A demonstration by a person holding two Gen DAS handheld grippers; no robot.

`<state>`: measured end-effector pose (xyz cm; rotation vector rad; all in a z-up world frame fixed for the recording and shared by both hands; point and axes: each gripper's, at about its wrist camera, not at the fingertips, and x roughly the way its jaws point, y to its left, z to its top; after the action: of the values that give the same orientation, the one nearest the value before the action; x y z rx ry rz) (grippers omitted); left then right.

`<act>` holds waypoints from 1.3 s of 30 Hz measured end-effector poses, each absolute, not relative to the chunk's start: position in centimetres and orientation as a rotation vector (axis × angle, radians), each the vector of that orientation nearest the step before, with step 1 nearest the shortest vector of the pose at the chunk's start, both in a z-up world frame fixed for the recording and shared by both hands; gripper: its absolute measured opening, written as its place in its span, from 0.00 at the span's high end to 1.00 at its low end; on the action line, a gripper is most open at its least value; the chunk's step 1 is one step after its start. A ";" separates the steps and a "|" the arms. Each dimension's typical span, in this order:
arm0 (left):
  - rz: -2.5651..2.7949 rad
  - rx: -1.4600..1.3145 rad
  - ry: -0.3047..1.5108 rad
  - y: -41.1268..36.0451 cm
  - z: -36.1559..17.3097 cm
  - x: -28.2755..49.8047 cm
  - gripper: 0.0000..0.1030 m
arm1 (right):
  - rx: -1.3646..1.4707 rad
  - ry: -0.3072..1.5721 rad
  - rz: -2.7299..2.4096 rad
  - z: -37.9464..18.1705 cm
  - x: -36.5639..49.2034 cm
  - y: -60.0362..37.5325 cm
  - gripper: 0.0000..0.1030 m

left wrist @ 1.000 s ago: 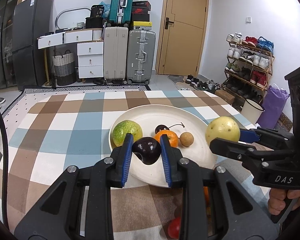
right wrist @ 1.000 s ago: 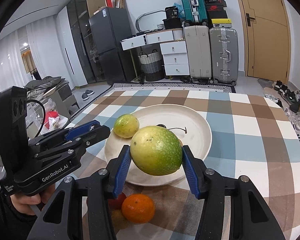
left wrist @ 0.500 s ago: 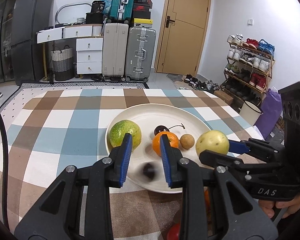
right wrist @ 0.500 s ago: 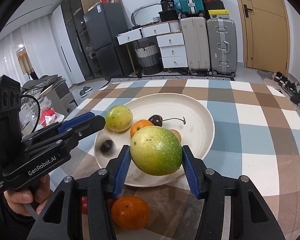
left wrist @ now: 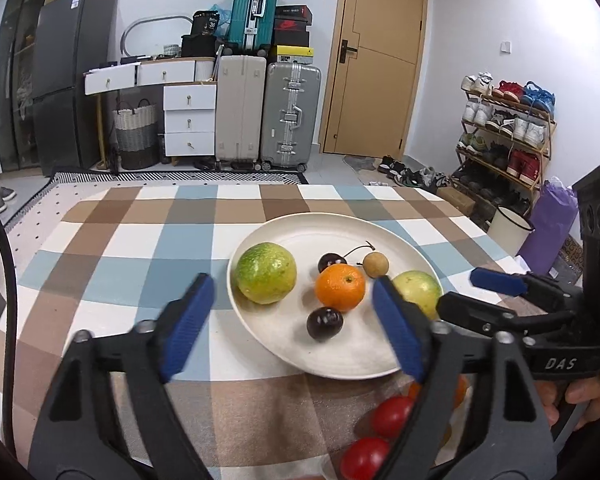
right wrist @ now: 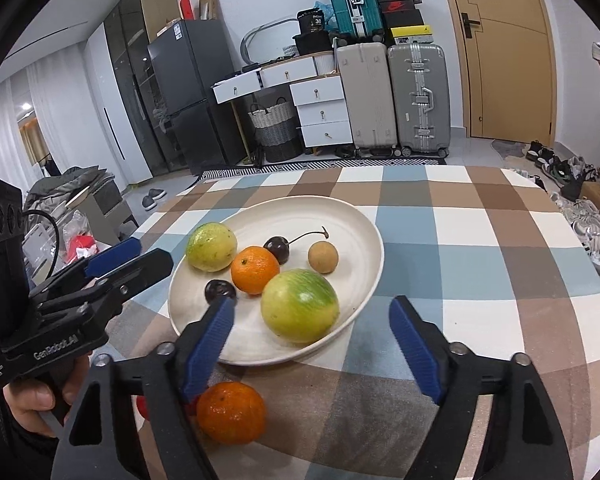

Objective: Organize fruits
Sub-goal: 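Withdraw both open tools from the plate toward the remaining fruits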

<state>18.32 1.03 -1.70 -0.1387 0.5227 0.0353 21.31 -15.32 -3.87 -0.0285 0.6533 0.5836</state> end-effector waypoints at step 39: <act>-0.084 -0.012 0.651 -0.2 -2.7 13.2 0.01 | -0.140 0.833 0.705 -5.4 18.2 -15.3 0.02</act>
<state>13.20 -0.24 -2.67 -0.0120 0.6510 -0.0837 18.18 -15.34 -5.39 -0.1402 0.8334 0.7048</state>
